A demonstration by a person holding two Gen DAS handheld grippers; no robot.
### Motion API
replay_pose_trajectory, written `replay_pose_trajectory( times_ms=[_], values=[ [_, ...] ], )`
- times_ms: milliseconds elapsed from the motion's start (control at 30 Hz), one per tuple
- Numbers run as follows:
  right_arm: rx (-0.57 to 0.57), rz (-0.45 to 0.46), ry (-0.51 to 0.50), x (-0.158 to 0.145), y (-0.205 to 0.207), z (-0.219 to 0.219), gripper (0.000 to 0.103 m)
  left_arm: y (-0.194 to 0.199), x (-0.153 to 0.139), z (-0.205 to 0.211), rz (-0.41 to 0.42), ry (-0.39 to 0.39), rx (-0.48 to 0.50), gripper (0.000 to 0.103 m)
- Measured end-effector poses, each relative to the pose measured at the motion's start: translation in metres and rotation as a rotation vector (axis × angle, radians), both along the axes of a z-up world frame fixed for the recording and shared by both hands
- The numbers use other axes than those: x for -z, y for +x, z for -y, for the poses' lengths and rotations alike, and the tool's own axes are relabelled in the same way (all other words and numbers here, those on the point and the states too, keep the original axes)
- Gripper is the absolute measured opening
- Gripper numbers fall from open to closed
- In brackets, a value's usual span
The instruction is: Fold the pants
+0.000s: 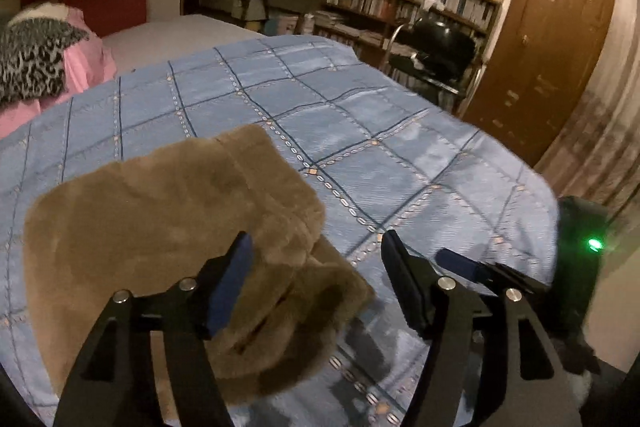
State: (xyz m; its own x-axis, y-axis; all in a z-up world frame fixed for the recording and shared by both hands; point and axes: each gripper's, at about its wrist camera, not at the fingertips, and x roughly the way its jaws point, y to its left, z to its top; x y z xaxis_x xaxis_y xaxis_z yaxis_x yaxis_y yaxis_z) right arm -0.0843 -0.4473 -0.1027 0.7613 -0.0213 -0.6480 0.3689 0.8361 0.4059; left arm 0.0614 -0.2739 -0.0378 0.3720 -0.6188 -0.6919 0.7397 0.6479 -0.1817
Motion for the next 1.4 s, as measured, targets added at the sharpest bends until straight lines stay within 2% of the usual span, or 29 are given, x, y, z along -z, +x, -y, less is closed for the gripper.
replay_pose_trajectory(
  times_ms=[167, 367, 567, 633, 667, 700, 833, 933, 1000, 1100, 1167, 1233, 1300, 1400],
  values=[
    [-0.036, 0.025, 0.035, -0.009, 0.007, -0.005, 0.065, -0.001, -0.008, -0.046, -0.031, -0.052, -0.069, 0.069],
    [-0.142, 0.048, 0.125, -0.016, 0.021, -0.028, 0.065, 0.018, -0.004, -0.102, -0.028, -0.031, -0.217, 0.072],
    [-0.209, 0.010, 0.114, -0.009, 0.042, -0.051, 0.064, 0.026, 0.002, -0.122, -0.027, -0.024, -0.253, 0.072],
    [-0.241, 0.009, 0.110, -0.010, 0.049, -0.056, 0.044, 0.025, 0.005, -0.122, -0.027, -0.025, -0.248, 0.072],
    [-0.253, 0.001, 0.098, -0.012, 0.052, -0.059, 0.038, 0.026, 0.006, -0.122, -0.023, -0.020, -0.243, 0.072],
    [-0.257, -0.003, 0.077, -0.015, 0.055, -0.063, 0.034, 0.026, 0.008, -0.122, -0.020, -0.016, -0.240, 0.072],
    [-0.245, 0.027, 0.001, -0.033, 0.059, -0.064, 0.030, 0.033, 0.017, -0.119, -0.032, -0.004, -0.244, 0.072],
    [-0.183, 0.055, -0.111, -0.050, 0.060, -0.060, 0.029, 0.034, 0.018, -0.121, -0.044, -0.029, -0.249, 0.072],
    [-0.147, 0.026, -0.130, -0.042, 0.065, -0.052, 0.029, 0.032, 0.018, -0.120, -0.038, -0.036, -0.241, 0.072],
    [-0.134, -0.048, -0.088, -0.006, 0.073, -0.042, 0.029, 0.030, 0.025, -0.115, -0.029, -0.012, -0.226, 0.072],
    [-0.166, -0.036, -0.068, 0.012, 0.069, -0.041, 0.030, 0.031, 0.035, -0.113, -0.037, 0.018, -0.227, 0.072],
    [-0.167, -0.031, -0.047, 0.014, 0.066, -0.039, 0.032, 0.033, 0.046, -0.114, -0.047, 0.040, -0.231, 0.072],
    [-0.179, -0.015, 0.005, 0.009, 0.064, -0.033, 0.044, 0.033, 0.050, -0.115, -0.043, 0.049, -0.233, 0.072],
    [-0.183, 0.041, 0.064, -0.007, 0.061, -0.021, 0.053, 0.029, 0.047, -0.119, -0.042, 0.038, -0.232, 0.072]
  ],
)
